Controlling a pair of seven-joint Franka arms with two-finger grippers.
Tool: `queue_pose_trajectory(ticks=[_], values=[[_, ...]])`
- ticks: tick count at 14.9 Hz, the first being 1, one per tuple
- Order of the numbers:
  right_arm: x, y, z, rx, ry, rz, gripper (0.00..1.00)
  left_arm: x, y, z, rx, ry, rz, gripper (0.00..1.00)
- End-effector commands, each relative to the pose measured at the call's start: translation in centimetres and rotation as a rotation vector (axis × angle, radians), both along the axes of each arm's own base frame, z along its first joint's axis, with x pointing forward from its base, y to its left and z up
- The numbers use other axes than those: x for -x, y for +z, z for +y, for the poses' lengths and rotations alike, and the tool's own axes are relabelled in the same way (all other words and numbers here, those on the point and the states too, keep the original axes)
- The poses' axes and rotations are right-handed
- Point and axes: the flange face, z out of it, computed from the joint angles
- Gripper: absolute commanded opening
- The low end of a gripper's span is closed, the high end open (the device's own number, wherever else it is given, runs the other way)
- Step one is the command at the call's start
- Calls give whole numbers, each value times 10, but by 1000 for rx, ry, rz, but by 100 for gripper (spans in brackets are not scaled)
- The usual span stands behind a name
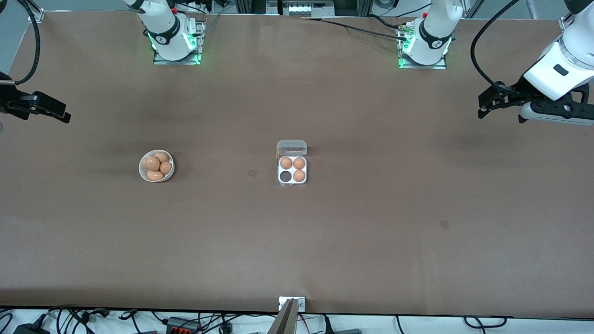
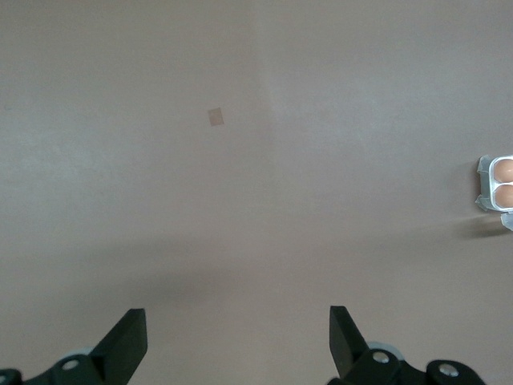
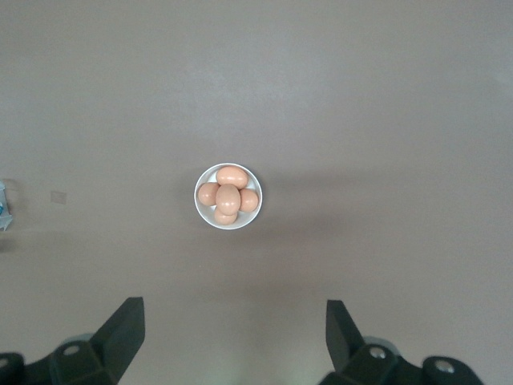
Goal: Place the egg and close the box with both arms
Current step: 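Move the right gripper over the white bowl of eggs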
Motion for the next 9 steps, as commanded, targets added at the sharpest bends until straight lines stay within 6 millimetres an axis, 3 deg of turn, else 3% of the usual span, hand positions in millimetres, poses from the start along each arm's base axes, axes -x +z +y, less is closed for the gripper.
queue_pose_trajectory(ticks=[1,3,9], values=[[-2,6,0,-6,-16,-10,100,3,10,0,-10,-17,-2,100],[-4,3,0,-8,-14,-6,100,3,10,0,-10,-17,-2,100],[-20,-64,-4,-11,60,118,100,3,10,0,-10,-18,-2,100]])
